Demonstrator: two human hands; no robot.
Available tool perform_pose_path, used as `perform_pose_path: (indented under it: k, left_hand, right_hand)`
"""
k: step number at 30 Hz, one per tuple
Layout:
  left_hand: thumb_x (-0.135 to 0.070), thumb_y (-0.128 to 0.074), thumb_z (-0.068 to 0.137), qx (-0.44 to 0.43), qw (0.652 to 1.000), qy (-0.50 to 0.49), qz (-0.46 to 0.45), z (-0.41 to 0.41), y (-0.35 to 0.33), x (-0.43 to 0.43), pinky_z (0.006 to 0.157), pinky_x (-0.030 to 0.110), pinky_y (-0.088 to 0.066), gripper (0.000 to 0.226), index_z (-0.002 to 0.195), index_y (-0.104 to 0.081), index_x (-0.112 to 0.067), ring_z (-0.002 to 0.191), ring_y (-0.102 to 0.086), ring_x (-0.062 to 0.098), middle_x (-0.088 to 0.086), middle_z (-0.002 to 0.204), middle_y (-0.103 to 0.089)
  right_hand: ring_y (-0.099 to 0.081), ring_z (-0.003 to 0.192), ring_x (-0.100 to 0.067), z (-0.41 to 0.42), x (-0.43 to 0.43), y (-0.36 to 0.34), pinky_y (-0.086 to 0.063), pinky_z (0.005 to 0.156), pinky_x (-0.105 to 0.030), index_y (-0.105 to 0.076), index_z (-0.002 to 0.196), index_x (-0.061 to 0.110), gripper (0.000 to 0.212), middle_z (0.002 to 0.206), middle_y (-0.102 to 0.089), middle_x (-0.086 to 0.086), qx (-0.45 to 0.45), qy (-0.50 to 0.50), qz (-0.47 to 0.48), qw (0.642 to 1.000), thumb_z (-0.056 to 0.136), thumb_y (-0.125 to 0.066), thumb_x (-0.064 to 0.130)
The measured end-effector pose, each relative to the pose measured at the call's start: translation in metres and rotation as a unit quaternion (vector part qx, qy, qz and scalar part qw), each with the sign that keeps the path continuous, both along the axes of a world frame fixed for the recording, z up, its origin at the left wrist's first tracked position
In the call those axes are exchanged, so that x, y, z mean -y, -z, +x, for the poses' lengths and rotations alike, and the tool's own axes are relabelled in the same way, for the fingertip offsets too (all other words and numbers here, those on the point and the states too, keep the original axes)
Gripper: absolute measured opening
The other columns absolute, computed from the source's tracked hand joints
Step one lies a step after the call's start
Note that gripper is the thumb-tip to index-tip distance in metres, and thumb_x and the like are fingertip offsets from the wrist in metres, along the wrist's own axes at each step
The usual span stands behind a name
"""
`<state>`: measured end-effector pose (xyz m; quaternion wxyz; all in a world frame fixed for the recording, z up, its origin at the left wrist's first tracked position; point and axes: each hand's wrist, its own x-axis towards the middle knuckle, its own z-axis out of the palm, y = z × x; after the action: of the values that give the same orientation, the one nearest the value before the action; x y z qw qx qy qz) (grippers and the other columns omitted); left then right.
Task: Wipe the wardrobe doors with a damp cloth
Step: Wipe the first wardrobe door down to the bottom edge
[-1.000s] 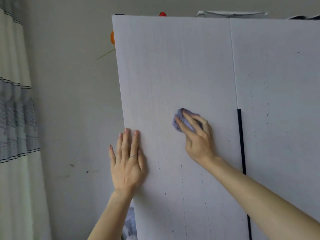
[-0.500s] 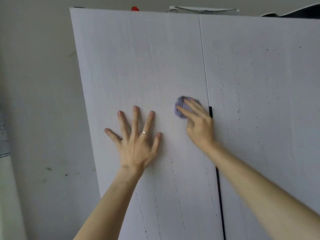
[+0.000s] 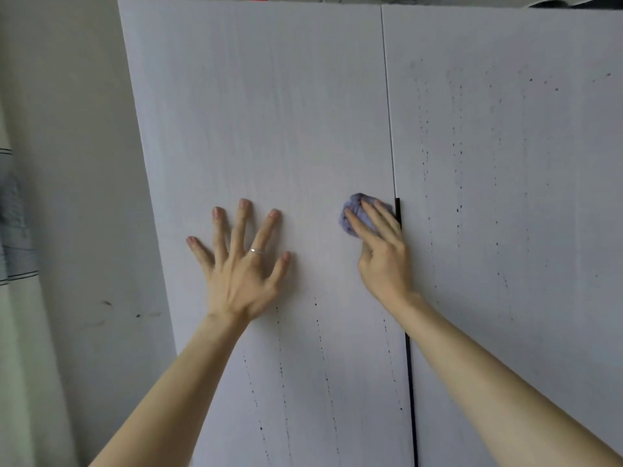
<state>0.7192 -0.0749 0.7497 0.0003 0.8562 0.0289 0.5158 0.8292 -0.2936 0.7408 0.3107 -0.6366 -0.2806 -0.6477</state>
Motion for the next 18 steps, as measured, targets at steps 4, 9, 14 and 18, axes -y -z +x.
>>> perform_pose_path:
  k: [4, 9, 14, 18]
  left_hand:
    - [-0.051, -0.038, 0.097, 0.069, 0.993, 0.050, -0.077, -0.021, 0.031, -0.024, 0.124, 0.050, -0.002, 0.065, 0.158, -0.019, -0.041, 0.155, -0.001, 0.019, -0.005, 0.169, -0.003]
    - [-0.034, -0.039, 0.098, 0.081, 0.980, -0.018, -0.182, -0.044, 0.099, -0.063, 0.122, 0.055, -0.013, 0.068, 0.160, -0.015, -0.024, 0.153, -0.012, 0.025, 0.004, 0.168, -0.009]
    - [-0.034, -0.025, 0.102, 0.020, 0.988, -0.038, -0.148, -0.051, 0.147, -0.083, 0.124, 0.053, -0.009, 0.065, 0.161, -0.002, -0.021, 0.154, 0.000, 0.011, -0.011, 0.166, 0.005]
    - [-0.038, -0.013, 0.105, 0.003, 0.989, -0.036, -0.143, -0.043, 0.170, -0.084, 0.124, 0.051, -0.009, 0.060, 0.158, 0.013, -0.028, 0.152, 0.008, 0.004, -0.016, 0.164, 0.018]
  right_hand:
    - [-0.039, 0.143, -0.028, -0.014, -0.019, 0.102, -0.039, 0.112, -0.050, -0.062, 0.135, 0.015, 0.058, 0.148, -0.049, -0.009, 0.005, -0.001, -0.062, 0.998, 0.089, -0.046, -0.015]
    - [-0.047, 0.134, -0.030, -0.019, -0.032, 0.096, -0.041, 0.108, -0.049, -0.064, 0.134, 0.020, 0.054, 0.144, -0.054, -0.008, 0.008, -0.007, -0.100, 0.995, 0.095, -0.033, -0.002]
    - [-0.045, 0.136, -0.031, -0.016, -0.055, 0.034, -0.037, 0.111, -0.052, -0.065, 0.133, 0.017, 0.052, 0.145, -0.054, -0.010, 0.033, -0.027, -0.081, 0.996, 0.094, -0.038, -0.004]
    - [-0.041, 0.138, -0.028, -0.018, -0.064, 0.099, -0.034, 0.112, -0.053, -0.065, 0.133, 0.016, 0.057, 0.144, -0.055, -0.010, 0.050, -0.019, -0.126, 0.991, 0.087, -0.041, -0.008]
